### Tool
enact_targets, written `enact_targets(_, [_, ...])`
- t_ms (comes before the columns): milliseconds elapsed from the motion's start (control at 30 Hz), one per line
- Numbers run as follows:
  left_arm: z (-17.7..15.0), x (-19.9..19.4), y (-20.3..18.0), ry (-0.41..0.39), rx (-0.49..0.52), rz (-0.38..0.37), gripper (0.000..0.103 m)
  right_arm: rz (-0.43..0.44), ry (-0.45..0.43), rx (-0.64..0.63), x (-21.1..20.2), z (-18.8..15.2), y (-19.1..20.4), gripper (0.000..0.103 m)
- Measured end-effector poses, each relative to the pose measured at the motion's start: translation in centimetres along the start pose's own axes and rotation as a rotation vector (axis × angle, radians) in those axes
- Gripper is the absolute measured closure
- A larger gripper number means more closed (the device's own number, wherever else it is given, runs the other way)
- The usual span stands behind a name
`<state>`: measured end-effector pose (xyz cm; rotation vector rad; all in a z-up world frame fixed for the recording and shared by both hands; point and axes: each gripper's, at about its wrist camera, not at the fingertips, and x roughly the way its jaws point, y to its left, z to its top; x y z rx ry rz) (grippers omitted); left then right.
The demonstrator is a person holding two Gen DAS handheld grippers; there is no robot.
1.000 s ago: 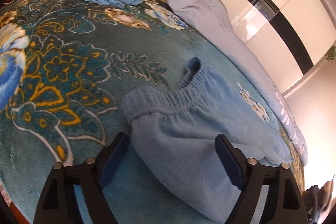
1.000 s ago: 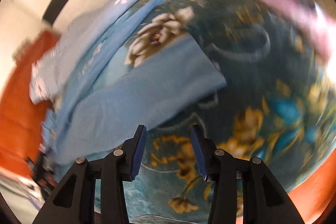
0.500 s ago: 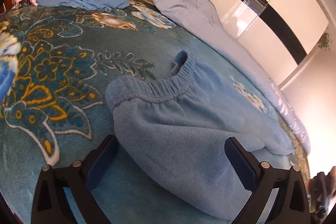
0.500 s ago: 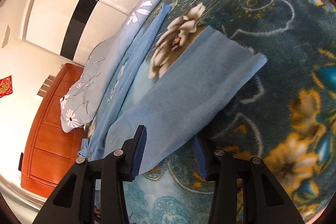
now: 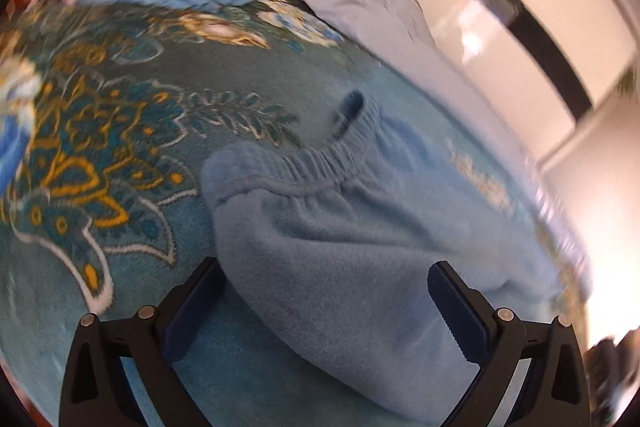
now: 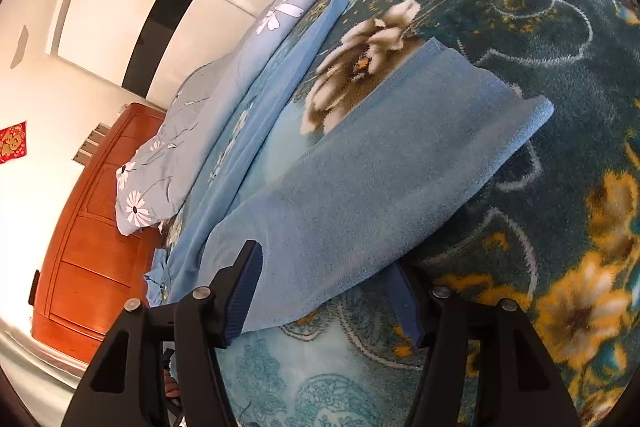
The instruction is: Fold clothes
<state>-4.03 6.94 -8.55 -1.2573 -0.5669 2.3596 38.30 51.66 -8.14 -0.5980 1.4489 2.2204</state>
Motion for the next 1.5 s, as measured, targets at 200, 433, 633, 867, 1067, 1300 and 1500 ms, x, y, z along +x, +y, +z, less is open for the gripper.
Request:
enact_targets(200, [0.4, -0.7, 0.7, 0.013, -0.039, -0.08, 0.005, 0.017, 0.003, 0.05, -0.1, 0.2, -0.6, 0.041])
enact_targets(433, [0.8, -1.5, 0.9, 0.021, -0.06, -0.096, 0.054, 0.036, 0.008, 0.117, -0.3, 0.5, -1.5, 0.096])
enact_targets(633, [1.0, -2.8, 1.1, 0.014, -0.067, -0.093, 0.095, 0.048, -0.017, 0.078, -1.9, 1.3, -0.3, 0.1])
enact_targets(867, [0.7, -6.0, -0.8, -0.001, -0.007, -0.153, 0.095, 0.086, -0.178, -0.101, -8.0, 3.3, 4.0, 0.101])
enact_targets(1067, [1.8, -6.1, -2.1, 0.046, -0.03, -0.174, 0.095, 0.054, -0.247, -0.232, -10.7, 6.1, 7.8, 0.101])
enact_targets(1300, [6.1, -3.9, -4.5, 0.058, -0.082, -0.128, 0.095, -0.025, -0.22, -0.267, -5.8, 12.3, 11.5, 0.101])
enact_targets(1500, [9.9, 0.8, -6.9, 0.071, -0.046, -0.009, 0.095, -0.123, -0.143, -0.267, 2.0, 18.1, 13.8, 0.101])
